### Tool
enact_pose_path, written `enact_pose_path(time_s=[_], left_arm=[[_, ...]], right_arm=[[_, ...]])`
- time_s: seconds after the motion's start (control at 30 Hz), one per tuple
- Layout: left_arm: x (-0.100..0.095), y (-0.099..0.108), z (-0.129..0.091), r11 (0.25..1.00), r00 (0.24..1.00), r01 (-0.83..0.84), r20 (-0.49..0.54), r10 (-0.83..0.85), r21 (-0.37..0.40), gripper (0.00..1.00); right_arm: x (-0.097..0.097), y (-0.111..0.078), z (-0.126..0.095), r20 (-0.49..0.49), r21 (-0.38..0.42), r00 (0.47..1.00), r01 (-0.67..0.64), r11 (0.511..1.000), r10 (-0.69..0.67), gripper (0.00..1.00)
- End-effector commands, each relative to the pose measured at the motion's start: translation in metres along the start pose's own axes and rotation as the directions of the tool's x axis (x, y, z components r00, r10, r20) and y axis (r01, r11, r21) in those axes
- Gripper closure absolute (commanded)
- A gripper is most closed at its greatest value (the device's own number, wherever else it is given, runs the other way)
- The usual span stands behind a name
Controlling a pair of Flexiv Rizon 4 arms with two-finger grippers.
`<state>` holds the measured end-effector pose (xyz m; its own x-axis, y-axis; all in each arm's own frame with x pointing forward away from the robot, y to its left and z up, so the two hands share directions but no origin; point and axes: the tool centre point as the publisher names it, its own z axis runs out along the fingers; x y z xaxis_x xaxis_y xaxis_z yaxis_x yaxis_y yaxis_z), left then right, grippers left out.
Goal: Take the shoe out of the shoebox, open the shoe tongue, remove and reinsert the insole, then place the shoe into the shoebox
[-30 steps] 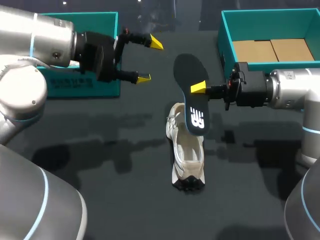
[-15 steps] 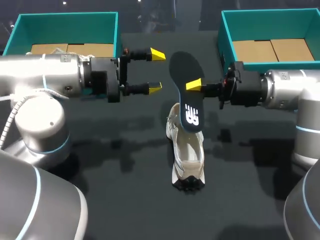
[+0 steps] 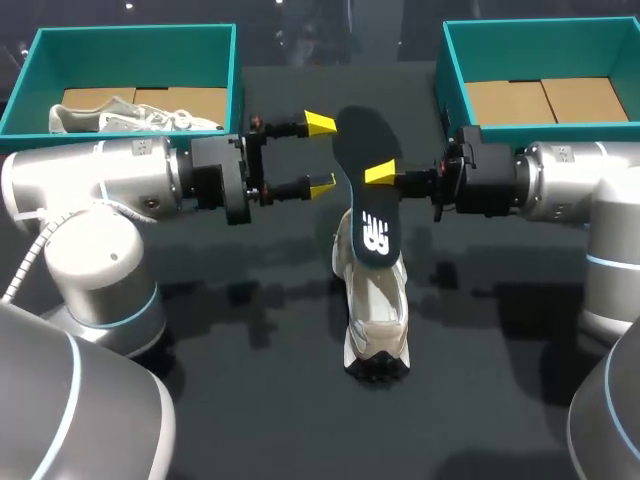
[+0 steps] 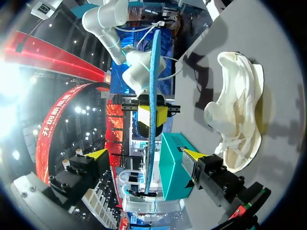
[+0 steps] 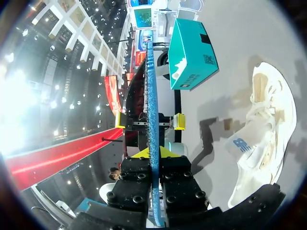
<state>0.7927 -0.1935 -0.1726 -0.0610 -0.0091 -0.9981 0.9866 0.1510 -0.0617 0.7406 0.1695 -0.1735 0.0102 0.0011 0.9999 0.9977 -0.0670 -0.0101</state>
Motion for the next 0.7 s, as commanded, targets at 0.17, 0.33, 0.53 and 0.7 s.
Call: enact_pose_path(time_s=[0.17, 0.33, 0.53, 0.7], left_arm=[[0.001, -0.001, 0.009, 1.000, 1.000, -0.016, -0.017, 0.016, 0.014, 0.28], [0.001, -0.007, 0.014, 1.000, 1.000, -0.022, -0.017, 0.022, 0.013, 0.51], [0.002, -0.011, 0.019, 0.999, 0.999, -0.046, -0.017, 0.046, 0.006, 0.58], [0.004, -0.011, 0.022, 0.998, 0.998, -0.056, -0.023, 0.056, 0.000, 0.62]], right_arm=[[0.001, 0.002, 0.011, 0.013, 0.020, 1.000, -0.018, 1.000, 0.018, 1.00], [0.000, 0.001, 0.014, 0.015, 0.013, 1.000, -0.022, 1.000, 0.022, 1.00], [-0.003, 0.001, 0.018, 0.016, 0.015, 0.999, -0.029, 0.999, 0.029, 1.00], [-0.004, 0.000, 0.020, 0.010, 0.020, 1.000, -0.030, 0.999, 0.030, 1.00]])
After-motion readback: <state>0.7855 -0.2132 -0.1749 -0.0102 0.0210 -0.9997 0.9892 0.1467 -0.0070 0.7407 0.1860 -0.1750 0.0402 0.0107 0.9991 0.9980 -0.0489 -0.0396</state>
